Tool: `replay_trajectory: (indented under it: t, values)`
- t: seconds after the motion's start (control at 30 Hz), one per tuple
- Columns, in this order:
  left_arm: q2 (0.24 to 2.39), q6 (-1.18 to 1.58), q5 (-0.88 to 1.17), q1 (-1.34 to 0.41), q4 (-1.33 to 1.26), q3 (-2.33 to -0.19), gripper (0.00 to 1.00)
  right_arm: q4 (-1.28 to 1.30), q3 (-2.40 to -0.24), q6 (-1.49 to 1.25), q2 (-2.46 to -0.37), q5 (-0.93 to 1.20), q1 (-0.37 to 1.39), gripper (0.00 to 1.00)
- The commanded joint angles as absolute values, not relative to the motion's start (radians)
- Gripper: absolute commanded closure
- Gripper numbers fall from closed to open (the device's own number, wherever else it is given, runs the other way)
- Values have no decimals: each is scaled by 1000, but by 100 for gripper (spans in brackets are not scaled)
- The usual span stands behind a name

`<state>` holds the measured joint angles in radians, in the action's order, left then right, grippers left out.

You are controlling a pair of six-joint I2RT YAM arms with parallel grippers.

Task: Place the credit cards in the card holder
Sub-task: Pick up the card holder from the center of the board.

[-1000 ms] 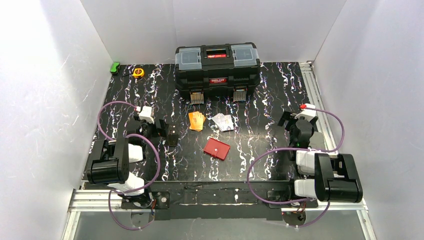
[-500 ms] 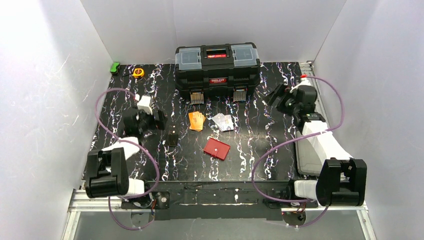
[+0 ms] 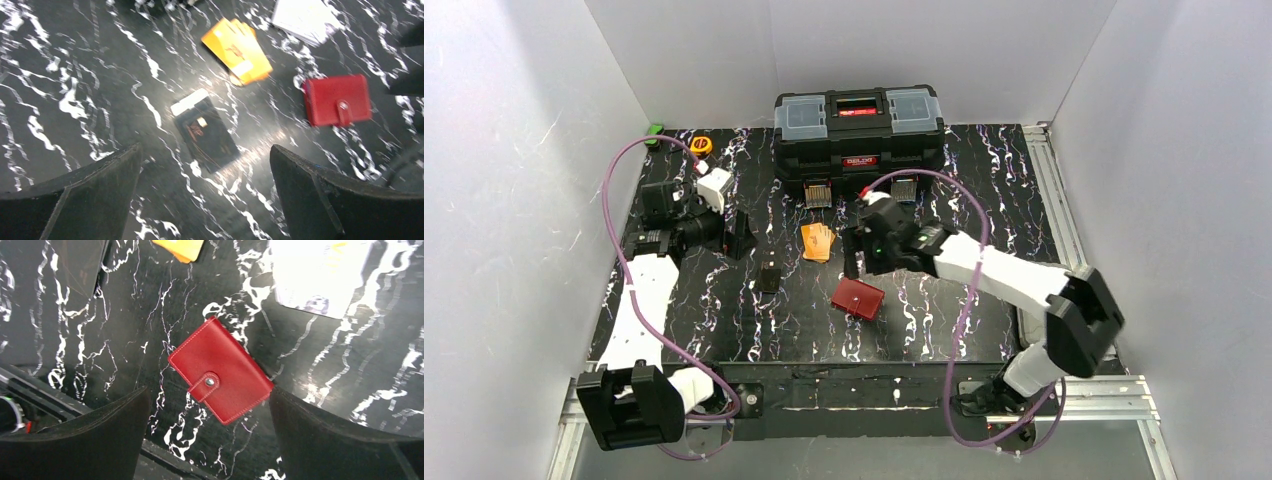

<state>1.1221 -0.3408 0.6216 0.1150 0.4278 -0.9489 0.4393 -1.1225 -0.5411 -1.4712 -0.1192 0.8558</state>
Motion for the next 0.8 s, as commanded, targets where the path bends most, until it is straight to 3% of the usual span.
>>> replay_trajectory:
  t: [0.0, 0.33, 0.77]
  values:
    - [1083, -401, 745, 121, 747, -1043, 1, 489, -1238, -502, -1624, -195, 937, 8]
    - [1085, -442, 782, 121, 819, -1041, 0, 615, -1486, -487, -1916, -308, 977, 18]
    - [1081, -468, 800, 120, 826, -1042, 1, 603, -1374, -456, -1918, -409, 1126, 25]
